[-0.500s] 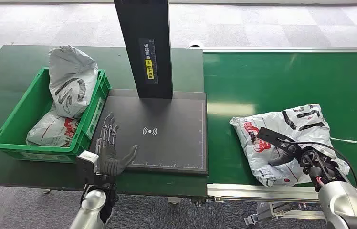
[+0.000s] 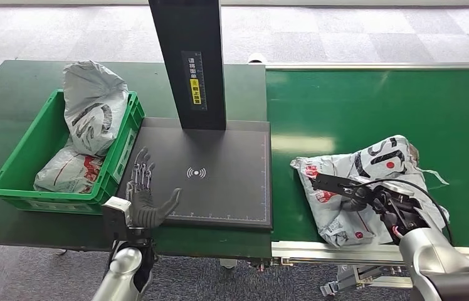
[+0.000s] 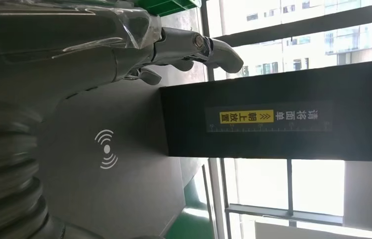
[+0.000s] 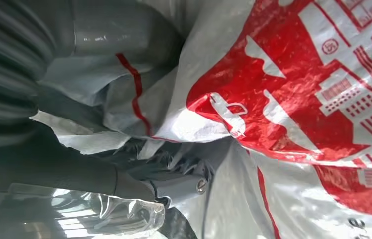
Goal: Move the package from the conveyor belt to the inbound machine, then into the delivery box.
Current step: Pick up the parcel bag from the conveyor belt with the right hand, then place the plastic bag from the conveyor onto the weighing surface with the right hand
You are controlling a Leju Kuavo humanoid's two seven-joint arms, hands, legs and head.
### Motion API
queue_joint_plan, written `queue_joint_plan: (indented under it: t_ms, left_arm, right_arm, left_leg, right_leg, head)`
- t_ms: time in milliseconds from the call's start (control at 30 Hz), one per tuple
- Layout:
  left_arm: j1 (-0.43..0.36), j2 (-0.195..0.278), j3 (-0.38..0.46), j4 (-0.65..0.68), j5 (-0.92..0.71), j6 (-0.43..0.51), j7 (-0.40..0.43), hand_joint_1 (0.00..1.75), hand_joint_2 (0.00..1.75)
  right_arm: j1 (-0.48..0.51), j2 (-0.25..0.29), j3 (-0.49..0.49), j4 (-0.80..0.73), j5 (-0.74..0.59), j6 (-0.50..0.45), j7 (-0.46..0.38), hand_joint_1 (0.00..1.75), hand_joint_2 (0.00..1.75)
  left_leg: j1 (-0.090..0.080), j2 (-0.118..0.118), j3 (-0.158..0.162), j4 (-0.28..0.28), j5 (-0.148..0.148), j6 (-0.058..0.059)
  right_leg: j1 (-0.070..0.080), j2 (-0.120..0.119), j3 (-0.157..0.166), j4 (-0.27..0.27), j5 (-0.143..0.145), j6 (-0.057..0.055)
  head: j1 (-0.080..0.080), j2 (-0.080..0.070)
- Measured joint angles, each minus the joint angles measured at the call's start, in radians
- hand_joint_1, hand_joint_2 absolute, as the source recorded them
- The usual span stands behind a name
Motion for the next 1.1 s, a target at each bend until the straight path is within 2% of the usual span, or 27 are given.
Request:
queue_joint_plan:
  t_ms: [167, 433, 533, 667, 800, 933, 1100]
  left_arm:
    - [0.001, 0.004, 0.0, 0.002, 0.009, 0.001, -0.001, 0.0, 1.75]
    - [0.025, 0.019, 0.003, -0.028, 0.034, 0.015, -0.004, 0.0, 1.75]
    - [0.039, 0.022, 0.012, -0.054, 0.056, 0.054, -0.009, 0.0, 1.75]
    - [0.074, 0.023, 0.026, -0.117, 0.064, 0.113, -0.014, 0.0, 1.75]
    - [0.1, 0.021, 0.028, -0.175, 0.064, 0.154, -0.014, 0.0, 1.75]
    - [0.102, 0.019, 0.027, -0.205, 0.063, 0.168, -0.014, 0.0, 1.75]
    - [0.104, 0.017, 0.026, -0.22, 0.063, 0.168, -0.014, 0.0, 1.75]
  right_arm:
    - [-0.004, 0.02, 0.017, 0.002, -0.001, -0.032, -0.02, 1.75, 1.75]
    - [-0.019, 0.051, 0.016, -0.004, -0.078, -0.245, -0.134, 1.75, 1.75]
    - [-0.03, 0.061, -0.009, -0.023, -0.158, -0.364, -0.198, 1.75, 1.75]
    - [-0.033, 0.07, -0.091, -0.092, -0.329, -0.587, -0.318, 1.75, 1.75]
    - [0.027, 0.074, -0.2, -0.287, -0.508, -0.76, -0.453, 1.75, 1.75]
    - [0.098, 0.079, -0.255, -0.465, -0.541, -0.793, -0.461, 1.75, 1.75]
    - [0.139, 0.082, -0.281, -0.569, -0.543, -0.794, -0.455, 1.75, 1.75]
  left_leg:
    - [0.0, -0.001, -0.001, 0.0, 0.0, 0.0]
    - [0.0, -0.001, -0.001, 0.0, 0.0, 0.0]
    - [0.0, -0.001, -0.002, 0.0, 0.0, 0.0]
    - [0.0, -0.002, -0.002, 0.0, 0.0, 0.0]
    - [0.0, -0.003, -0.002, 0.0, 0.0, 0.0]
    - [0.0, -0.002, -0.002, 0.0, 0.0, 0.0]
    - [0.0, -0.002, -0.001, 0.0, 0.0, 0.0]
  right_leg:
    - [0.0, -0.001, 0.0, 0.0, 0.0, 0.0]
    - [0.0, -0.001, 0.0, 0.0, 0.0, 0.0]
    - [0.0, -0.001, 0.0, 0.001, 0.0, 0.0]
    - [0.0, -0.002, -0.001, 0.001, 0.0, 0.0]
    - [0.0, -0.003, -0.001, 0.0, 0.0, 0.0]
    - [0.0, -0.002, -0.001, 0.0, 0.0, 0.0]
    - [0.0, -0.002, -0.001, 0.0, 0.0, 0.0]
  head:
    - [0.0, 0.0]
    - [0.0, 0.0]
    - [0.0, 0.0]
    - [0.0, 0.0]
    - [0.0, 0.0]
    - [0.0, 0.0]
    - [0.0, 0.0]
